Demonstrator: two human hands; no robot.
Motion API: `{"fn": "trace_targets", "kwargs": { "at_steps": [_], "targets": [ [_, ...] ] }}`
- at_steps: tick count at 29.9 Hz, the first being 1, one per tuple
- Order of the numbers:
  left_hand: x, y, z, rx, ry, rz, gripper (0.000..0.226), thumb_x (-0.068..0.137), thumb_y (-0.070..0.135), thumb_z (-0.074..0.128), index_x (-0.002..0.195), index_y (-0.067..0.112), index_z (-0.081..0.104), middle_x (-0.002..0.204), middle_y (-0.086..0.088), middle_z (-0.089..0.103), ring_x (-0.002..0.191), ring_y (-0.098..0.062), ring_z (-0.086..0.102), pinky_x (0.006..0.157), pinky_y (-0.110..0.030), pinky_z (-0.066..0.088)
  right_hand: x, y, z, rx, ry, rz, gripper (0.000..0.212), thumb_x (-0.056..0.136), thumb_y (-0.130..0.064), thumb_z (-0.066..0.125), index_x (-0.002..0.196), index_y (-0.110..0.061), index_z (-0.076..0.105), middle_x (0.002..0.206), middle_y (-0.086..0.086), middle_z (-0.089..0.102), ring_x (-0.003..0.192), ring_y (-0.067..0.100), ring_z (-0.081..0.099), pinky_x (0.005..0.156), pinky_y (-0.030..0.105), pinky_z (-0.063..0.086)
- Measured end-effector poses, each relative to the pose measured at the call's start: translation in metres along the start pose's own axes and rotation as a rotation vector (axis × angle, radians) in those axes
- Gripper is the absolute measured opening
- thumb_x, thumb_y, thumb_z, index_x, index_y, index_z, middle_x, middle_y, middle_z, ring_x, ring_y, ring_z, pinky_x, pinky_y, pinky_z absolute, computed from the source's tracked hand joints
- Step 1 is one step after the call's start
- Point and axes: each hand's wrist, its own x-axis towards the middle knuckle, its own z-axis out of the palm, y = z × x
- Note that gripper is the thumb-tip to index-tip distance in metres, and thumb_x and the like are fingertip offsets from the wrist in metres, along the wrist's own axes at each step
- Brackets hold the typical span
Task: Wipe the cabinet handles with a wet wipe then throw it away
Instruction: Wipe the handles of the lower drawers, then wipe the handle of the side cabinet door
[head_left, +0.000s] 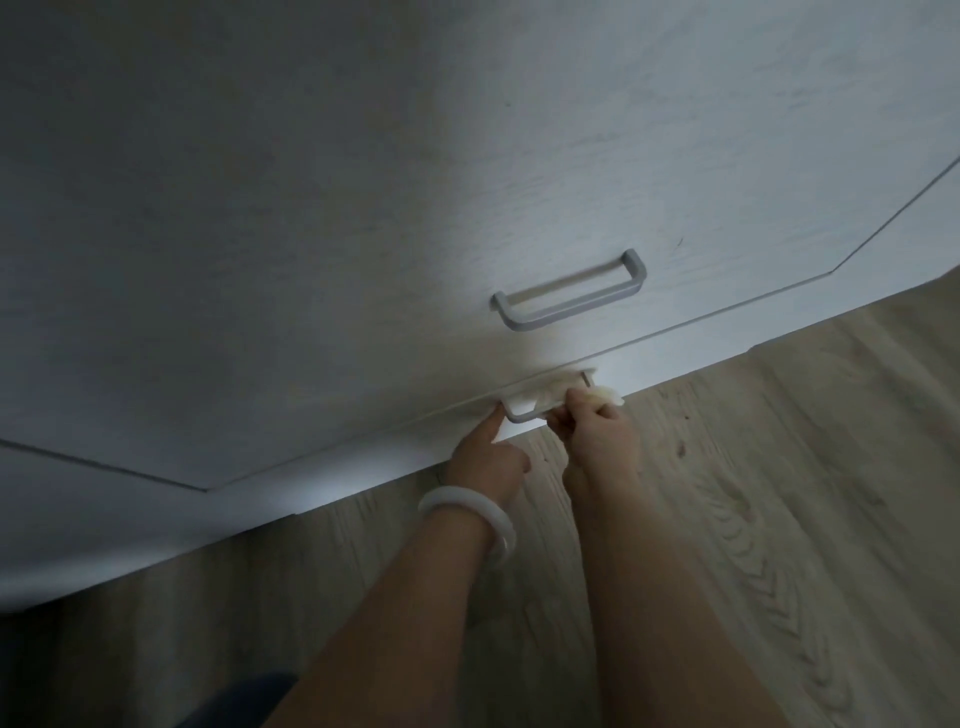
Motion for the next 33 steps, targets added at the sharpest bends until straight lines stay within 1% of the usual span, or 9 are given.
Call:
{"fn": "trace_targets", "kwargs": {
  "at_steps": [5, 7, 10, 13, 18, 21, 24, 28, 33],
  "targets": [
    [-0.018, 0.006, -0.009, 0.078, -0.064, -0.045, 0.077, 0.086, 0.003, 0.059, 0.149, 0.028, 0.023, 0.150, -0.006, 0.038, 0.131, -0.025, 0.044, 0.105, -0.039, 0.043, -0.040, -0.010, -0.016, -0.014, -0.079, 0.110, 0.004, 0.090, 0.000, 0.061, 0.087, 0.003, 0.061, 0.082, 0.017, 0.063, 0.071, 0.019, 0.065, 0.067, 0.029, 0.057],
    [-0.035, 0.006, -0.020, 0.033, -0.056, -0.070, 0.074, 0.086, 0.002, 0.060, 0.148, 0.025, 0.027, 0.147, -0.007, 0.041, 0.128, -0.026, 0.047, 0.105, -0.040, 0.042, -0.062, -0.019, -0.026, -0.037, -0.130, 0.158, 0.013, 0.089, -0.001, 0.062, 0.101, 0.003, 0.062, 0.092, 0.018, 0.065, 0.078, 0.021, 0.066, 0.069, 0.031, 0.057],
    [-0.079, 0.018, -0.037, -0.110, -0.062, -0.090, 0.062, 0.089, 0.004, 0.058, 0.142, 0.029, 0.039, 0.135, 0.000, 0.051, 0.116, -0.021, 0.053, 0.097, -0.037, 0.047, -0.103, -0.038, -0.035, -0.118, -0.226, 0.201, 0.017, 0.089, -0.006, 0.064, 0.106, -0.008, 0.066, 0.097, 0.010, 0.070, 0.084, 0.019, 0.066, 0.075, 0.032, 0.055],
    [-0.132, 0.038, -0.057, -0.179, -0.091, -0.071, 0.042, 0.089, 0.008, 0.059, 0.119, 0.036, 0.058, 0.104, 0.004, 0.067, 0.091, -0.017, 0.062, 0.076, -0.029, 0.049, -0.156, -0.061, -0.036, -0.137, -0.297, 0.284, 0.022, 0.089, -0.004, 0.061, 0.109, -0.008, 0.065, 0.095, 0.006, 0.072, 0.086, 0.018, 0.067, 0.072, 0.027, 0.052],
    [-0.228, 0.083, -0.101, -0.457, -0.098, -0.169, 0.022, 0.088, 0.013, 0.063, 0.110, 0.012, 0.066, 0.095, -0.007, 0.072, 0.082, -0.018, 0.069, 0.068, -0.026, 0.054, -0.261, -0.128, -0.024, -0.104, -0.437, 0.369, 0.025, 0.086, 0.009, 0.052, 0.108, 0.004, 0.063, 0.089, 0.013, 0.072, 0.084, 0.025, 0.067, 0.072, 0.030, 0.054],
    [-0.285, 0.116, -0.137, -0.575, -0.025, -0.200, 0.020, 0.083, 0.013, 0.068, 0.102, 0.007, 0.066, 0.098, -0.016, 0.070, 0.085, -0.025, 0.069, 0.079, -0.038, 0.057, -0.330, -0.178, -0.006, -0.145, -0.532, 0.354, 0.024, 0.084, 0.010, 0.054, 0.104, 0.005, 0.064, 0.091, 0.016, 0.071, 0.088, 0.029, 0.065, 0.083, 0.036, 0.052],
    [-0.345, 0.152, -0.177, -0.626, 0.035, -0.205, 0.027, 0.080, 0.013, 0.071, 0.104, 0.004, 0.063, 0.103, -0.020, 0.068, 0.093, -0.034, 0.067, 0.087, -0.047, 0.055, -0.396, -0.220, 0.017, -0.243, -0.609, 0.327, 0.022, 0.084, 0.008, 0.057, 0.102, 0.002, 0.066, 0.093, 0.015, 0.072, 0.090, 0.027, 0.066, 0.081, 0.032, 0.054],
    [-0.416, 0.201, -0.234, -0.571, 0.145, -0.093, 0.034, 0.079, 0.012, 0.074, 0.107, -0.003, 0.061, 0.098, -0.022, 0.067, 0.083, -0.029, 0.067, 0.073, -0.036, 0.057, -0.467, -0.269, 0.064, -0.290, -0.767, 0.297, 0.029, 0.091, -0.014, 0.057, 0.113, 0.005, 0.063, 0.110, 0.023, 0.067, 0.102, 0.035, 0.064, 0.090, 0.046, 0.049],
    [-0.476, 0.225, -0.308, -0.590, 0.333, -0.042, 0.025, 0.082, 0.007, 0.070, 0.105, 0.002, 0.061, 0.100, -0.021, 0.067, 0.085, -0.027, 0.065, 0.066, -0.027, 0.056, -0.538, -0.307, 0.126, -0.393, -0.880, 0.215, 0.023, 0.096, -0.008, 0.049, 0.110, 0.001, 0.065, 0.097, 0.018, 0.072, 0.087, 0.025, 0.068, 0.073, 0.028, 0.056]
  ]
}}
